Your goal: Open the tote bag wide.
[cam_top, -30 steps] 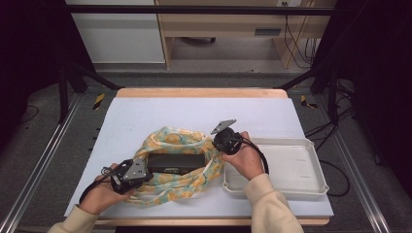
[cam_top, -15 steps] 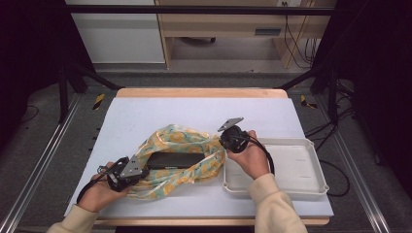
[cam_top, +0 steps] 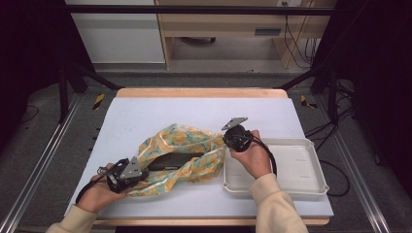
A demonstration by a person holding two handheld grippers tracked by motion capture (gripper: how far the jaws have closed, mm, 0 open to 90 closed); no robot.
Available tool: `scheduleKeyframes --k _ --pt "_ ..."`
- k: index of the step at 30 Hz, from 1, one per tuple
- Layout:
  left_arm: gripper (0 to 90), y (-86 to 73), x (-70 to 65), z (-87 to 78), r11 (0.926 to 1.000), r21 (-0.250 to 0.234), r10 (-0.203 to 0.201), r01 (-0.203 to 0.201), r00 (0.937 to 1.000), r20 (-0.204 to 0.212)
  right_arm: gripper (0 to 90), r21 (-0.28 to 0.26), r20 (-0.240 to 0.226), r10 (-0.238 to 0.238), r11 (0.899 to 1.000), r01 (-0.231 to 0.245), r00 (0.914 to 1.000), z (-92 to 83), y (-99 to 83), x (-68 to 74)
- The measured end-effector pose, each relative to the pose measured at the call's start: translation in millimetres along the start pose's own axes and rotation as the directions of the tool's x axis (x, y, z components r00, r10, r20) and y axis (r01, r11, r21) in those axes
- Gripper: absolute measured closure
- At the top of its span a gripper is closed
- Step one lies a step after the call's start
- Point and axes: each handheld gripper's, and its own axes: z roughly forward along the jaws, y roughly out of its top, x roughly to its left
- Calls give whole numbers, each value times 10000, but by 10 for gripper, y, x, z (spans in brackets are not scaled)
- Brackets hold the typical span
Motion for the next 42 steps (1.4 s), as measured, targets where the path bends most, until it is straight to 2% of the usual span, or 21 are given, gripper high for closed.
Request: scheduleKeyframes --k 4,10,24,33,36,39,42 --pt "900 4 -1 2 10000 7 1 -1 10000 -1 900 22 -6 149 9999 -149 9999 -2 -30 -22" --pt "900 5 -11 3 10000 14 11 -11 10000 20 900 18 -21 49 10000 -49 10000 12 -32 -10" --pt "900 -4 -22 1 10000 57 37 -38 9999 131 900 112 77 240 9996 -241 9997 17 -62 -54" --pt "900 -6 -43 -10 10000 70 44 -45 9999 140 900 -16 185 299 9996 -298 9994 3 -62 -67" --pt "900 22 -68 -26 10000 -21 98 -98 9998 201 900 -28 -66 199 9998 -200 9998 9 -49 -10" --pt "900 53 -103 -30 9998 -88 159 -158 9997 210 900 -196 -464 -200 9996 191 9987 13 -10 95" --pt "900 56 -110 -22 9998 -161 115 -111 9996 265 900 -184 -672 -467 9988 455 9966 33 27 177"
